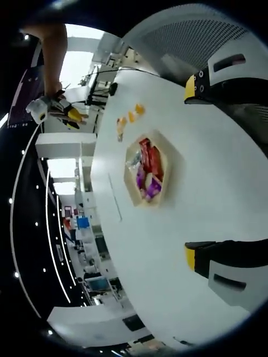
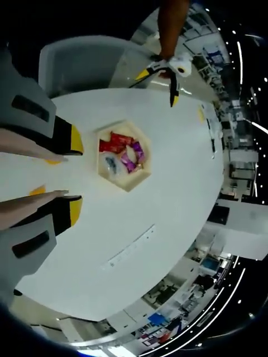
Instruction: Place the target food into the container with the food tongs after gripping and lifting it, then release it inside without dropping or visibly crushing the food.
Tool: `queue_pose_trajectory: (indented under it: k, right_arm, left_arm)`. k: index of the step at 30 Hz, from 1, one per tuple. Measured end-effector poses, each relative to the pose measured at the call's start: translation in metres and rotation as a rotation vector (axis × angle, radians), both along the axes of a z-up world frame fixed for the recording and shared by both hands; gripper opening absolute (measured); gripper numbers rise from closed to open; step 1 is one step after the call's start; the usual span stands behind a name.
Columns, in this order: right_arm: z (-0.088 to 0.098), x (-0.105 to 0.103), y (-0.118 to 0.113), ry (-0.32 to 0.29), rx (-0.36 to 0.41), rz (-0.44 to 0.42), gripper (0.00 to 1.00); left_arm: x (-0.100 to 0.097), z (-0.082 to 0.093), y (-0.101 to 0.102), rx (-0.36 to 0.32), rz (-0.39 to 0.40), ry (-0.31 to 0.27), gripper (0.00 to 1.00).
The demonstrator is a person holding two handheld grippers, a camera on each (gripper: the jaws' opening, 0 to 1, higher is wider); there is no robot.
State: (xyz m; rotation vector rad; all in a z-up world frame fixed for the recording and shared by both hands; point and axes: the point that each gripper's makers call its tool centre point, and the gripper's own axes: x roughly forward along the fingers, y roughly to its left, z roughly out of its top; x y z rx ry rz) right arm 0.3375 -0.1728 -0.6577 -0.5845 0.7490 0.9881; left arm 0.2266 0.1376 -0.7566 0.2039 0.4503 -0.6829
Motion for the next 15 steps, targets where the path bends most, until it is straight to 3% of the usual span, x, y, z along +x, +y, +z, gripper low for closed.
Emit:
queue_pose_trajectory:
  k: [9, 15]
  right_arm:
    - [-0.004, -0.005, -0.001, 0.005, 0.002, 0.004, 0.28]
    - [-0.022, -0.011, -0.001, 0.009, 0.007, 0.006, 0.28]
  left_arm:
    - [-0.004, -0.002, -0.006, 0.018, -0.023, -0.006, 1.00]
    - [-0.005, -0.005, -0.007, 0.028, -0.031, 0.001, 1.00]
